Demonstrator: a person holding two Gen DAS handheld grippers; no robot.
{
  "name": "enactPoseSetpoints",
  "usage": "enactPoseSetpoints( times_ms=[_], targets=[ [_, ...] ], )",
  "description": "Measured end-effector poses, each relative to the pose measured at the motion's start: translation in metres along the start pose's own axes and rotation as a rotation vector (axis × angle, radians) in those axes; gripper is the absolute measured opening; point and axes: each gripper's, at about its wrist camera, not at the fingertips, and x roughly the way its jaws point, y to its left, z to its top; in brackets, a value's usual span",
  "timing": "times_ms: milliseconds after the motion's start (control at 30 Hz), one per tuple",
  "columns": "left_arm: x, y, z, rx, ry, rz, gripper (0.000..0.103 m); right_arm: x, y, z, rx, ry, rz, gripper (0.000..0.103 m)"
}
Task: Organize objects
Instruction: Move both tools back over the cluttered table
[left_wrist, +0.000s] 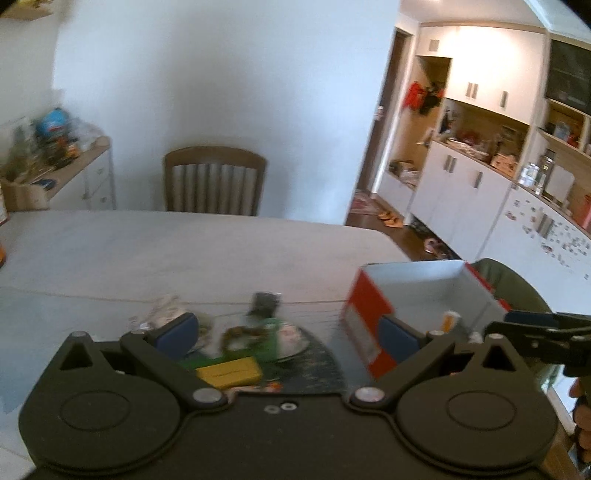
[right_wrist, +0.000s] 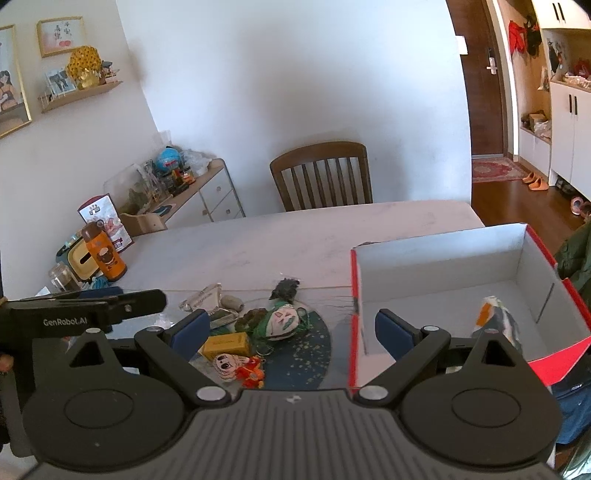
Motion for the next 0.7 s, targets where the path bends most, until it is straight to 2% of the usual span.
enactPoseSetpoints(
  times_ms=[233, 433, 700],
  targets=[
    [0.006, 0.059, -0.005, -0.014, 0.011, 0.088, 0.103, 0.032, 0.032, -0.008, -0.035, 0.033, -0.01, 0.097],
    [0.019, 0.105, -0.014, -0.037, 0.034, 0.122, 0.103, 0.064, 0.051, -0.02, -0.056, 0.095, -0.013, 0.097],
    [0.048, 0.159, -0.031, -0.065, 0.106, 0.171, 0.103, 0.112, 0.073, -0.033, -0.085, 0.165, -0.024, 0.097]
  ],
)
